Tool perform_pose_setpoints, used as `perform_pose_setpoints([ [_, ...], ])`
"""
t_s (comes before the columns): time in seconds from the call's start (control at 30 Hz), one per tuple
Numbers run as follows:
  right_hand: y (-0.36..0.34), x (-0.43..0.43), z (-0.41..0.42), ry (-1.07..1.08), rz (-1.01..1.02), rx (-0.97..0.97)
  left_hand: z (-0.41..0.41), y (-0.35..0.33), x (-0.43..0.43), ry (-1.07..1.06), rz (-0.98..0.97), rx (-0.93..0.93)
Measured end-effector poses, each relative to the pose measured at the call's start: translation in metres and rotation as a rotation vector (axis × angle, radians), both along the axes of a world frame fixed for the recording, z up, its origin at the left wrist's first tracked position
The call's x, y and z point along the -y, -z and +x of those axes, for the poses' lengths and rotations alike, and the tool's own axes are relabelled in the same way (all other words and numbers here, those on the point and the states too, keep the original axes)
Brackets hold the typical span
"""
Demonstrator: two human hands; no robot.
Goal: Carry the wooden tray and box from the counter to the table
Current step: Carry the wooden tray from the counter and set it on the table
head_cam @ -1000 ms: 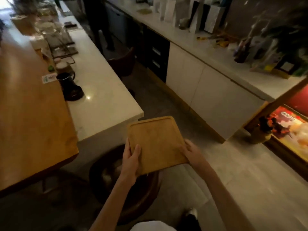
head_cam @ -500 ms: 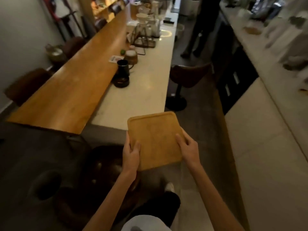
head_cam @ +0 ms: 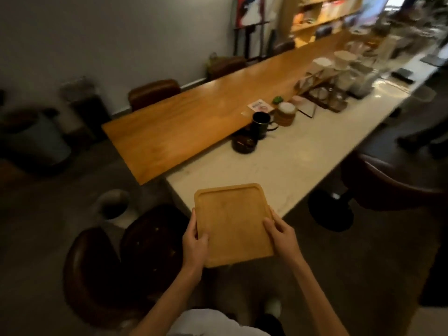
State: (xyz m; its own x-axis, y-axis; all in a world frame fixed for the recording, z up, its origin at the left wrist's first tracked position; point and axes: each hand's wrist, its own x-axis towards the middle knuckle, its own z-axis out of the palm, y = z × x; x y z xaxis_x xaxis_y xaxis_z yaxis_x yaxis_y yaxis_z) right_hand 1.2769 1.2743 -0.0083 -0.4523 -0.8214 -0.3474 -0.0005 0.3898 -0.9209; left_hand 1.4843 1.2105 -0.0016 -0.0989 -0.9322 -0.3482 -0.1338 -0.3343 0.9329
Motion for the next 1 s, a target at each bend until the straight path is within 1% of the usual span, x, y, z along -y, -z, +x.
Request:
perform_pose_setpoints([
  [0.1,0.001,0.043,-0.024,-0.154,-0.023,0.012,-0.019,0.000,0.013,-0.173,-0.007,0.046],
  [0.23,0.004,0.088,-0.048,-0.371,-0.014,0.025,-0.034,0.002,0.019,-0.364,0.040,0.129],
  [0.37,0.007,0.120,-0.055,-0.516,-0.003,0.029,-0.036,0.007,0.019,-0.435,0.052,0.346],
  [0.43,0.008,0.131,-0.056,-0.601,0.003,-0.034,-0.036,0.007,0.023,-0.460,0.067,0.442],
  [0.53,0.015,0.148,-0.059,-0.705,-0.033,-0.187,-0.037,0.013,0.032,-0.481,0.071,0.493],
  [0.6,0.022,0.162,-0.058,-0.723,-0.022,-0.257,-0.037,0.020,0.042,-0.495,0.082,0.499],
  [0.67,0.024,0.173,-0.058,-0.698,0.021,-0.282,-0.038,0.027,0.051,-0.519,0.081,0.500],
  [0.77,0.031,0.190,-0.058,-0.687,0.041,-0.295,-0.038,0.032,0.074,-0.486,0.097,0.535],
  [0.87,0.034,0.202,-0.055,-0.657,0.149,-0.367,-0.045,0.035,0.093,-0.435,0.164,0.594],
  [0.93,0.039,0.213,-0.051,-0.640,0.184,-0.426,-0.052,0.039,0.112,-0.411,0.210,0.614],
  [1.0,0.044,0.222,-0.048,-0.644,0.213,-0.442,-0.056,0.045,0.126,-0.409,0.248,0.613],
])
